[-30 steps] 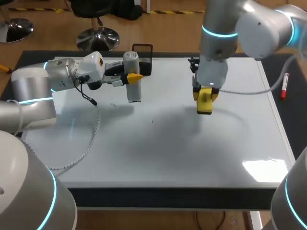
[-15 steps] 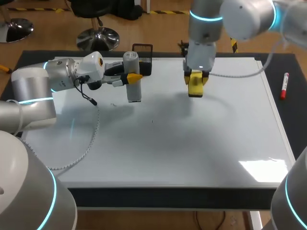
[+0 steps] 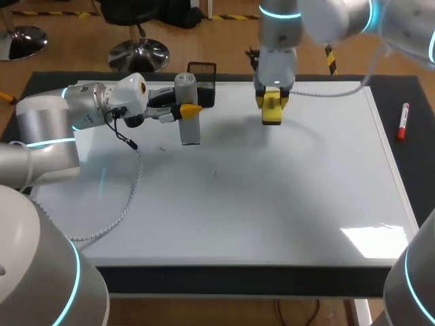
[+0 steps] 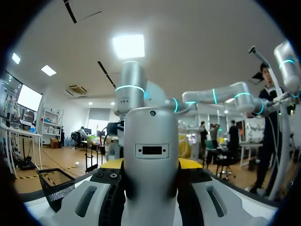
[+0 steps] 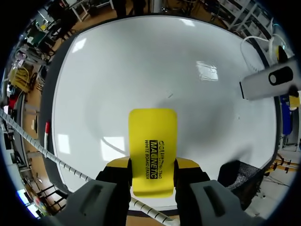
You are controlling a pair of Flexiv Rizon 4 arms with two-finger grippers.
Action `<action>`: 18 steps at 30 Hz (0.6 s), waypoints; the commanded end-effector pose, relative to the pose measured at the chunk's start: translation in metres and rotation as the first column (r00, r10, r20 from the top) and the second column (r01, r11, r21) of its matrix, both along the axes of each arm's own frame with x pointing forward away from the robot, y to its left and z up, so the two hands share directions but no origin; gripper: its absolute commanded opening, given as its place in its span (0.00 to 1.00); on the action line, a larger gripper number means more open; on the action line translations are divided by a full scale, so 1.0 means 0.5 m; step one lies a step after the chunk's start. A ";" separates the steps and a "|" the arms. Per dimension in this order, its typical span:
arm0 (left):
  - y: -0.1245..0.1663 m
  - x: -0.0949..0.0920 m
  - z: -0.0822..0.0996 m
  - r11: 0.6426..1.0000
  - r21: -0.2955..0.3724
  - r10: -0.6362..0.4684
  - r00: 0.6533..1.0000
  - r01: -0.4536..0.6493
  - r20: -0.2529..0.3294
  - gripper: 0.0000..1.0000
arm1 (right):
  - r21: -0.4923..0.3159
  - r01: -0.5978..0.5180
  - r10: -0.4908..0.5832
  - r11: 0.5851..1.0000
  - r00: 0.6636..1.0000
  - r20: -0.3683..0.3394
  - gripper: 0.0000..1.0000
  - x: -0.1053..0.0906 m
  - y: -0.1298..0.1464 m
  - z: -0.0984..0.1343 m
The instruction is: Pick up the inspection probe, press it on each red-marked spot on the whiteboard one by one, put down the probe, pick up the eraser, and wipe off all the red marks.
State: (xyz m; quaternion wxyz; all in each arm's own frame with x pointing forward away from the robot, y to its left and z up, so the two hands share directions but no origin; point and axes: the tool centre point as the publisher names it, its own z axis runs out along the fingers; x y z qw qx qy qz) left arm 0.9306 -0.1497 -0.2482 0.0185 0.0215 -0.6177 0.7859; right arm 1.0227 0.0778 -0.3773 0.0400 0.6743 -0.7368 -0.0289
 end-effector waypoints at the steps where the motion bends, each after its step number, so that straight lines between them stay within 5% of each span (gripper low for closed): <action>1: -0.001 -0.001 0.002 1.000 0.000 0.003 1.000 -0.003 0.001 0.00 | -0.005 -0.001 0.001 1.000 0.999 -0.048 0.00 0.037 0.006 -0.009; 18: -0.001 -0.001 0.002 1.000 0.000 0.003 1.000 -0.003 0.001 0.00 | 0.007 -0.017 0.018 1.000 0.999 -0.042 0.00 0.115 0.000 -0.043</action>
